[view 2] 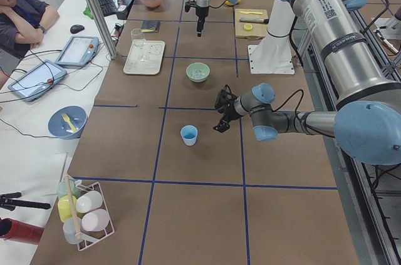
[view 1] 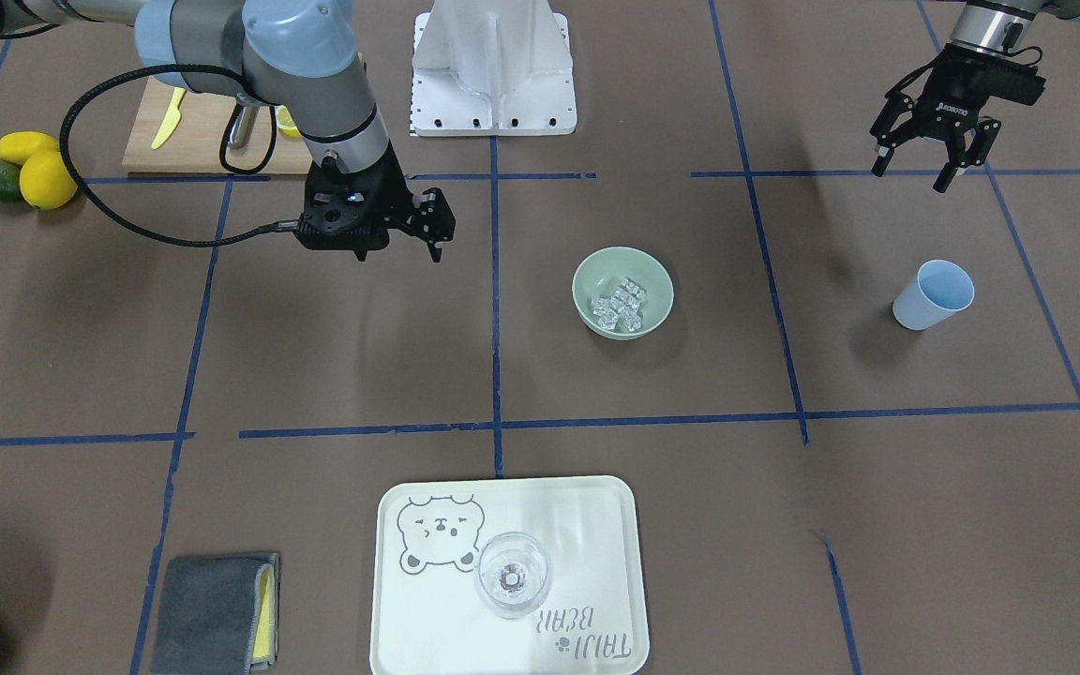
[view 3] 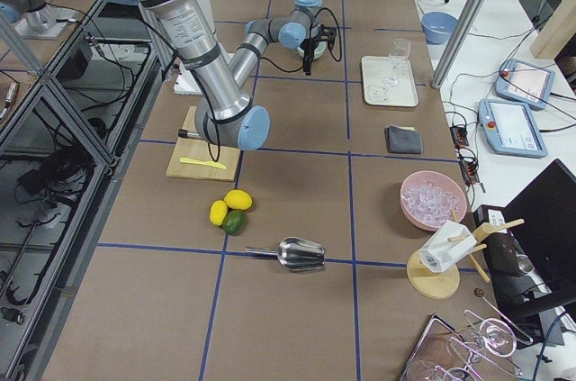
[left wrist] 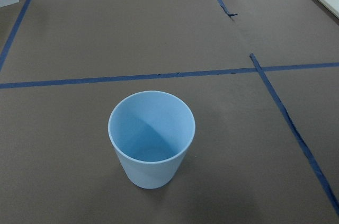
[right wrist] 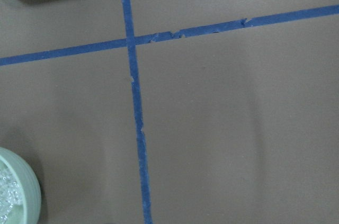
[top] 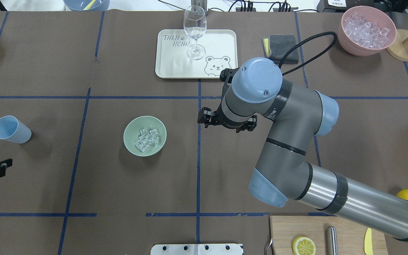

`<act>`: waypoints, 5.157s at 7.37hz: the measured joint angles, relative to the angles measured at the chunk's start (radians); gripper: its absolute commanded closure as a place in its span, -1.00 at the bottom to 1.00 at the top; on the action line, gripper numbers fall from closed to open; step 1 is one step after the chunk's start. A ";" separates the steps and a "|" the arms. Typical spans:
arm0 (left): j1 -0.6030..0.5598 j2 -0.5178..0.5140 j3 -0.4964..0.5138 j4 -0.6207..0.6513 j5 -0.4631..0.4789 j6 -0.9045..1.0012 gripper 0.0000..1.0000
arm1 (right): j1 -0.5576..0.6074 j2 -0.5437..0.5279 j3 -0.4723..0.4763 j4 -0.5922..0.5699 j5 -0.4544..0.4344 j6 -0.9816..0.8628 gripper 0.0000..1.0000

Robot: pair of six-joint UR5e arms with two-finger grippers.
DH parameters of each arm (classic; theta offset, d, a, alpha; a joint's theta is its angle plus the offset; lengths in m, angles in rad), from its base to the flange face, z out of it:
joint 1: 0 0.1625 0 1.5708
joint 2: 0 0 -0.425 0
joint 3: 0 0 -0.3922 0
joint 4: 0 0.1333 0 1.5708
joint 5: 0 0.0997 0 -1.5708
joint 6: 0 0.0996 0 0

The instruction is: Pour ice into bowl

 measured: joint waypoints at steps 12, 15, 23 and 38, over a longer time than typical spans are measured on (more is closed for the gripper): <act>-0.668 -0.488 0.046 0.702 -0.589 0.635 -1.00 | -0.128 0.381 -0.581 0.197 -0.100 0.058 0.99; -0.688 -0.525 0.078 0.718 -0.594 0.639 -1.00 | -0.130 0.371 -0.571 0.199 -0.098 0.062 1.00; -0.884 -0.588 0.282 0.807 -0.763 0.930 -1.00 | 0.015 -0.129 0.084 0.185 0.027 0.001 1.00; -1.004 -0.544 0.385 0.887 -0.956 1.032 -1.00 | 0.460 -0.786 0.105 0.199 0.242 -0.695 1.00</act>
